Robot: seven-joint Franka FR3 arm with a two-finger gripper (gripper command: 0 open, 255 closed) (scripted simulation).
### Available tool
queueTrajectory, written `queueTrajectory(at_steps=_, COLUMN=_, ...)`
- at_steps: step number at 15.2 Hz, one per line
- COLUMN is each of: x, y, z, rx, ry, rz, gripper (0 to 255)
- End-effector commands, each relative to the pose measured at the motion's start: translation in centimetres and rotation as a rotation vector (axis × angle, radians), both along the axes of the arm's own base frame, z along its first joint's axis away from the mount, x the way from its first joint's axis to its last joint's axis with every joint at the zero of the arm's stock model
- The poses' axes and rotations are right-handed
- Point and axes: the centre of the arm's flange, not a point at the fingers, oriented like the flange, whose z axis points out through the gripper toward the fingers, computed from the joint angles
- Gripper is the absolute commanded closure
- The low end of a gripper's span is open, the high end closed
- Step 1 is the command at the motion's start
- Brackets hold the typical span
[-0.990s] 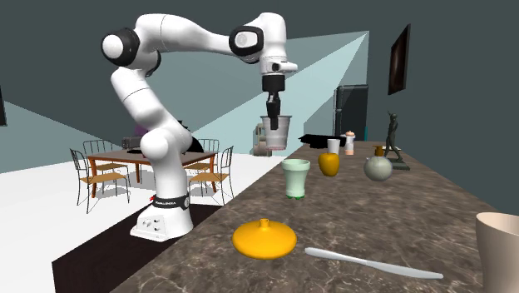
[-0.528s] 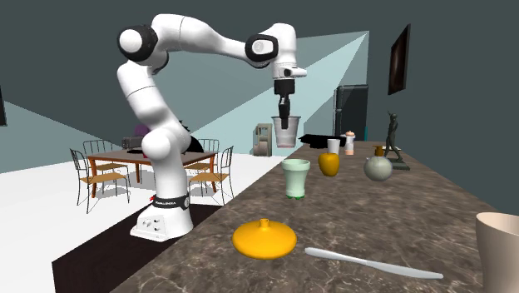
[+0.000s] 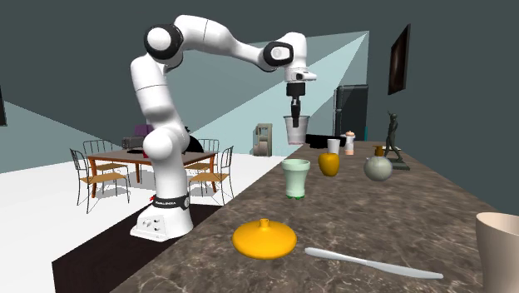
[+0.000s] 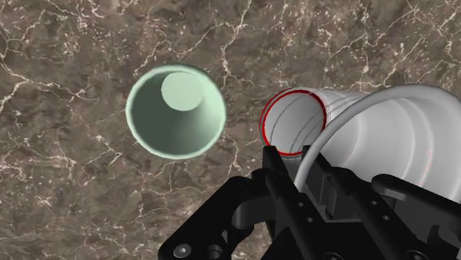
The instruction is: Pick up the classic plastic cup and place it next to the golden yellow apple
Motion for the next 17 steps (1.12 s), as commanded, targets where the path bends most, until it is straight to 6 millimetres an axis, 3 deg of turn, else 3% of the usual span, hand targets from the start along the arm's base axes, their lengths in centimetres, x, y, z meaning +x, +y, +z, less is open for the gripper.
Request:
queueTrajectory(at_steps=1, x=1.1, y=2.4, z=-0.1, rx=0.001, ry=0.000, rz=-0.001, gripper=255)
queueTrajectory(at_steps=6, x=3.8, y=9.1, z=-0.1, rx=0.001, ry=0.000, rz=-0.001, gripper=255)
queueTrajectory(at_steps=17, x=3.8, y=9.1, z=-5.9, rx=0.001, ry=0.000, rz=-0.001, gripper=255)
